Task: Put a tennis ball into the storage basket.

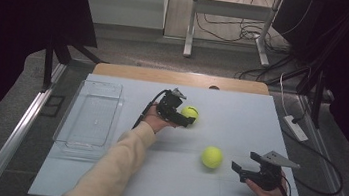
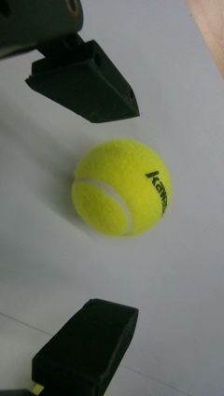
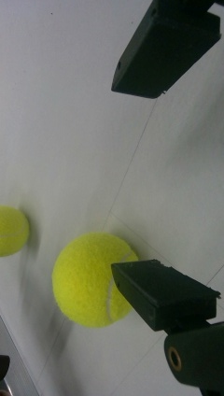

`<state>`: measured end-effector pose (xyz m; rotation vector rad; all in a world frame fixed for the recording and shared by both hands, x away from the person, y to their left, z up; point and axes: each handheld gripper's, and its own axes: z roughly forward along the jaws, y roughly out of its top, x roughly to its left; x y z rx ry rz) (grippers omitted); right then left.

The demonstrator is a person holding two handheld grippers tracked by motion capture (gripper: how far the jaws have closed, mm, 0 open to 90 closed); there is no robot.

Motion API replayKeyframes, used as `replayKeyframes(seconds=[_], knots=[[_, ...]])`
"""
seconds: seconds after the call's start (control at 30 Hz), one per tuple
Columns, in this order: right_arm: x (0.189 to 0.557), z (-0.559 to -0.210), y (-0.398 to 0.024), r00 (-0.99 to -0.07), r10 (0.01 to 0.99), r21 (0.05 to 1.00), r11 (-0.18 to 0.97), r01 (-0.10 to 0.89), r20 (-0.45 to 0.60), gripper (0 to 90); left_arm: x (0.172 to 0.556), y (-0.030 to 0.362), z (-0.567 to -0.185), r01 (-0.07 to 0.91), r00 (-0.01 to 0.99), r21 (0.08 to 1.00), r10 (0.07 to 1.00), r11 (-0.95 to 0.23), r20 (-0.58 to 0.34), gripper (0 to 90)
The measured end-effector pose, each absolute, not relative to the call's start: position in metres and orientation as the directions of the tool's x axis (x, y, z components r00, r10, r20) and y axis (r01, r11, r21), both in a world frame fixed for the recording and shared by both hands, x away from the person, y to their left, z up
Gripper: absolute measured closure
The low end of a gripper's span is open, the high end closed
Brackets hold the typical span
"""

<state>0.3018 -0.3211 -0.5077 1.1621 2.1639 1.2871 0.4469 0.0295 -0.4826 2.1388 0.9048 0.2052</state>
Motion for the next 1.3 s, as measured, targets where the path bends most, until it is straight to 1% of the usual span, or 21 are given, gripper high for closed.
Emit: replayKeyframes(seconds=[1.3], knots=[[0.303, -0.508, -0.323, -0.590, 0.802, 0.851, 0.243, 0.466, 0.094, 11.7, 0.467, 0.009, -0.502, 0.572, 0.713, 0.683, 0.687, -0.455, -0.140, 7.2]])
